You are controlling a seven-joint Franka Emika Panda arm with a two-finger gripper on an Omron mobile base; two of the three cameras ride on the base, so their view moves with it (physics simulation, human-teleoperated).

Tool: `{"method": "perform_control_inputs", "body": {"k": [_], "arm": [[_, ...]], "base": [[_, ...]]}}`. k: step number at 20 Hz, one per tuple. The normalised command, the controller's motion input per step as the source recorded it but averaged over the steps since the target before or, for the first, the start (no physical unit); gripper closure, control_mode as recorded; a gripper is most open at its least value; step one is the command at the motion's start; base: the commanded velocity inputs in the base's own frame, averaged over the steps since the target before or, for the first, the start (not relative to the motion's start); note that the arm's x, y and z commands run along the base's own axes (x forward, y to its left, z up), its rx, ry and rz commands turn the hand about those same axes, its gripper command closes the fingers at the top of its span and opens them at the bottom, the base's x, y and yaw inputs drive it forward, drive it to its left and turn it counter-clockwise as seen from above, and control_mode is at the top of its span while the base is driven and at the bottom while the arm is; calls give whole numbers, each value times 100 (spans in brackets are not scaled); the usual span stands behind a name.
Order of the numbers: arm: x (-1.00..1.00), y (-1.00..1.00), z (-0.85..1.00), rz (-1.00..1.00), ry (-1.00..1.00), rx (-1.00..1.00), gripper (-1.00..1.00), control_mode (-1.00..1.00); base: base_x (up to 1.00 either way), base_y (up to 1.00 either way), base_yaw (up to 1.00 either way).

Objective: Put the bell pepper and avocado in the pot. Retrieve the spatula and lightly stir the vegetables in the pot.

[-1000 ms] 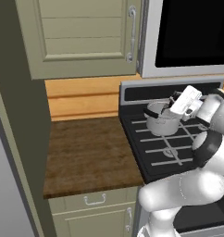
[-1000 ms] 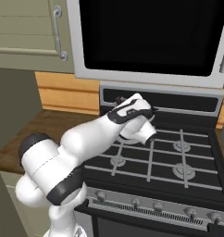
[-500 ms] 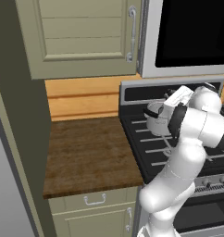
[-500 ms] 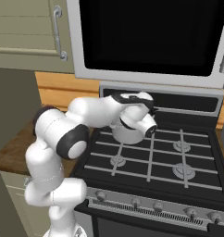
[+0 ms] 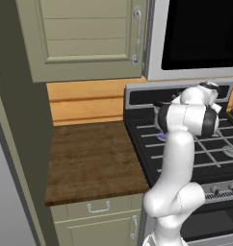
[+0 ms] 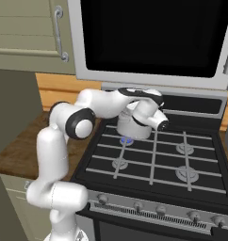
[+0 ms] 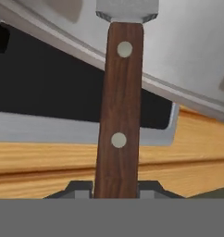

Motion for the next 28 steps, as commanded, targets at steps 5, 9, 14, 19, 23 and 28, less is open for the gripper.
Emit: {"method": "perform_control_inputs", "body": {"k": [5,9,14,19,23,28], "arm": [[24,-7,-32,-1,7,4,100,-100],[-40,16,-38,0,7,2,100,-100],[-50,46,-13,-3,11,8,100,-100],[-2,32,3,-9,12,10,100,-100],[0,26,10,-11,13,7,100,-100],[0,8,55,-8,1,4,100,-100]], "base": [[0,0,0],[0,0,0],[0,0,0],[0,0,0],[0,0,0],[0,0,0]]}}
